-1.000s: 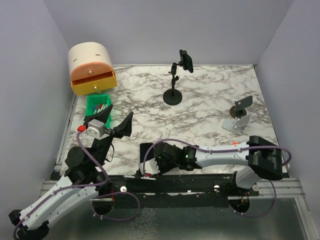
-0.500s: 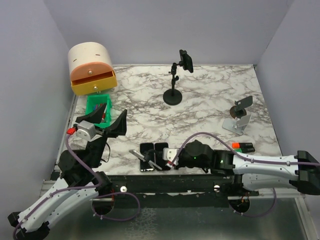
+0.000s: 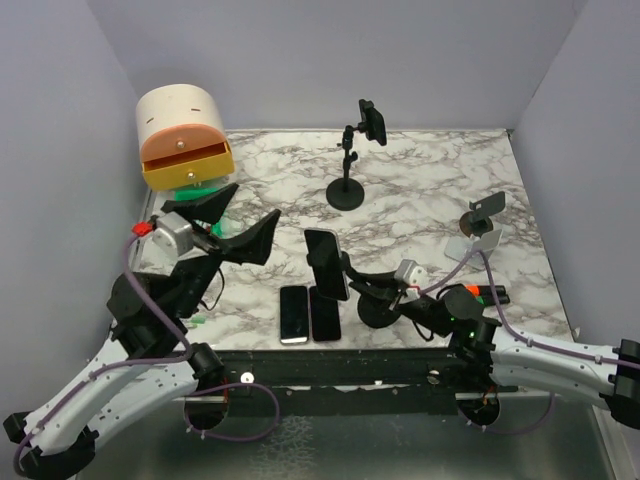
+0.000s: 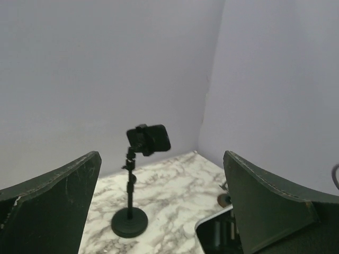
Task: Remove the phone from the phone stand
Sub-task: Pick up the phone stand with the phone at the center of the board, then place the phone stand with the phone at the center of the board.
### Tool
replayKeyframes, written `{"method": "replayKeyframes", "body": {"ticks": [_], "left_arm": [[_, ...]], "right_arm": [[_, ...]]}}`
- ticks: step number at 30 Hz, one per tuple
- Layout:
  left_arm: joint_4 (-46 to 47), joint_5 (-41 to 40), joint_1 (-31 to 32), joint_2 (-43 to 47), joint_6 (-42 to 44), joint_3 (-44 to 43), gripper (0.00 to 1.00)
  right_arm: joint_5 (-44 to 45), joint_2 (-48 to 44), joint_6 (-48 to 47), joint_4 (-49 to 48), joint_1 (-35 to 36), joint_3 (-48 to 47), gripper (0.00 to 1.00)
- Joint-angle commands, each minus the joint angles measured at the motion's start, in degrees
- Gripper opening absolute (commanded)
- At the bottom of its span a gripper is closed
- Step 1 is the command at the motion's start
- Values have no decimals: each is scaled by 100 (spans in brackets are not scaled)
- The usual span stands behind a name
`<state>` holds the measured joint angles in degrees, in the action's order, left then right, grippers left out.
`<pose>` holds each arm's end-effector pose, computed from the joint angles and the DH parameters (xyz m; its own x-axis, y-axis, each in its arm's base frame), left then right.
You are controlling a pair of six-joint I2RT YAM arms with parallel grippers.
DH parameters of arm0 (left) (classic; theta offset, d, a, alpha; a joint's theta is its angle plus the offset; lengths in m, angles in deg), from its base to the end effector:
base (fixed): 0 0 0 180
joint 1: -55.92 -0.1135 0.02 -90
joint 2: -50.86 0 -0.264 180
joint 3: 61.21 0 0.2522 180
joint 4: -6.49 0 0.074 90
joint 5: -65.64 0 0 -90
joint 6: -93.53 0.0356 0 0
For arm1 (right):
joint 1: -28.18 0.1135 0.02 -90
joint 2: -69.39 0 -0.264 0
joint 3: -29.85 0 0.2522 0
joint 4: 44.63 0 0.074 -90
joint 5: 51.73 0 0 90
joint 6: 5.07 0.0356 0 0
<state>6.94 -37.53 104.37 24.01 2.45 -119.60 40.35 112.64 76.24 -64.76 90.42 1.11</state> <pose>0.0668 -0.0631 0.4222 0.3400 -0.4113 -0.8457 0.6070 0.7828 -0.1367 0.0854 0.1595 0.2419 0.1762 0.0105 -0.9843 -0.8506 0.5048 -0.1468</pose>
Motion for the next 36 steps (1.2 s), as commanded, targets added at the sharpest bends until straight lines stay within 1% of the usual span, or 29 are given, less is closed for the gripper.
{"method": "replayKeyframes", "body": {"ticks": [1,4,8,10,14,17,19,25,30,36], "left_arm": [[-621,1276,-15,-565,-561,-214,99],[-461,2048,-18,-755,-905,-198,99],[-327,2995,-19,-887,-1393,-262,99],[-109,3495,-18,-928,-1676,-275,99],[421,4402,-19,-1155,-2187,-373,99],[655,4897,-14,-1437,-2445,-549,99],[695,5086,-19,-1643,-2554,-712,99],[741,5530,-13,-2134,-2796,-1113,90],[740,5580,-19,-2289,-2822,-1145,81],[732,5814,-19,-2390,-2970,-1107,71]], "right_arm": [[-182,-535,525,-1858,-36,69,0],[-414,-865,512,-1852,-32,55,0],[-665,-1367,480,-1445,-36,-19,0],[-760,-1586,491,-1290,-31,-14,0],[-985,-1777,578,-1149,-34,3,0],[-1181,-1772,684,-1188,-36,0,0],[-1297,-1718,718,-1206,-34,-24,0],[-1450,-1543,759,-1337,-36,-66,0],[-1592,-1439,790,-1395,-36,-114,0],[-1521,-1508,799,-1445,-36,-101,0]]}}
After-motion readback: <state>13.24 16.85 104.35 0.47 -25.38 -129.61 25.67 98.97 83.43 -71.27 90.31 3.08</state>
